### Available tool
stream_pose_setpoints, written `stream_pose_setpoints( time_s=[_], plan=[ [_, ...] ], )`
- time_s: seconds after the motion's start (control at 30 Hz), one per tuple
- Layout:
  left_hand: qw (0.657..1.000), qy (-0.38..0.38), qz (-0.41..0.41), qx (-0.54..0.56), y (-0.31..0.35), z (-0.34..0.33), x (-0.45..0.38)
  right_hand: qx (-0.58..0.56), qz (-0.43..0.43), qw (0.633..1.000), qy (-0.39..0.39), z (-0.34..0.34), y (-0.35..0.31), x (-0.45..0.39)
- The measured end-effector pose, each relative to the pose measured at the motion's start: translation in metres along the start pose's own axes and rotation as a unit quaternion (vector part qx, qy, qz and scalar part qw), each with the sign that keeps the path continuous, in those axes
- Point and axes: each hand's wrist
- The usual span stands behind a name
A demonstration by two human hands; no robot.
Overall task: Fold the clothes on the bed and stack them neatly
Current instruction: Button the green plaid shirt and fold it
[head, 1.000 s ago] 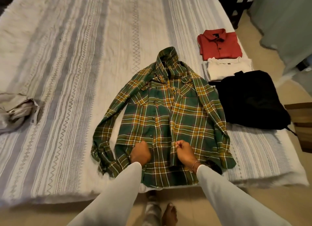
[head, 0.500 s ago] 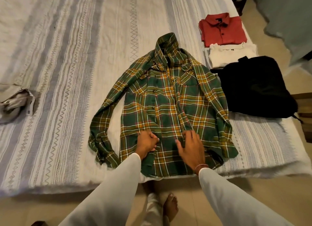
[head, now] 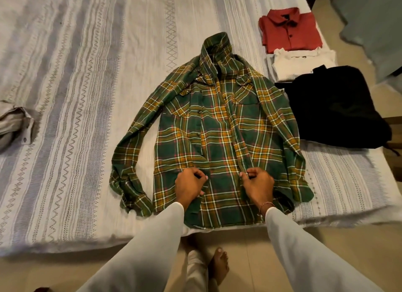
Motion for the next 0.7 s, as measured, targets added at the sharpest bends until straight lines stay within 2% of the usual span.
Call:
stream_pose_setpoints(
  time_s=[0.23, 0.33, 0.43, 0.57, 0.7],
  plan=[
    [0.989, -0.044, 0.042, 0.133, -0.002, -0.002, 0.000, 0.136, 0.063, 0.987, 0.052, 0.009, -0.014, 0.005],
    [0.975, -0.085, 0.065, 0.196, 0.001, 0.003, 0.003, 0.050, 0.115, 0.990, 0.062, 0.012, -0.019, 0.014],
    [0.972, -0.104, 0.056, 0.202, 0.003, 0.002, 0.005, -0.048, 0.140, 0.989, -0.004, 0.008, -0.031, 0.029],
    [0.974, -0.106, 0.036, 0.195, 0.002, -0.002, 0.009, -0.161, -0.022, 0.977, -0.140, -0.007, -0.034, 0.036],
    [0.973, -0.102, 0.018, 0.208, -0.007, -0.003, 0.010, -0.174, -0.042, 0.964, -0.196, -0.015, -0.022, 0.041]
  ],
)
Point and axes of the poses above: each hand's wrist, its own x-axis away from the middle knuckle, its own z-axis out of the back of the hand, y = z × x, and after that the axes turned 9 degrees about y, right-handed
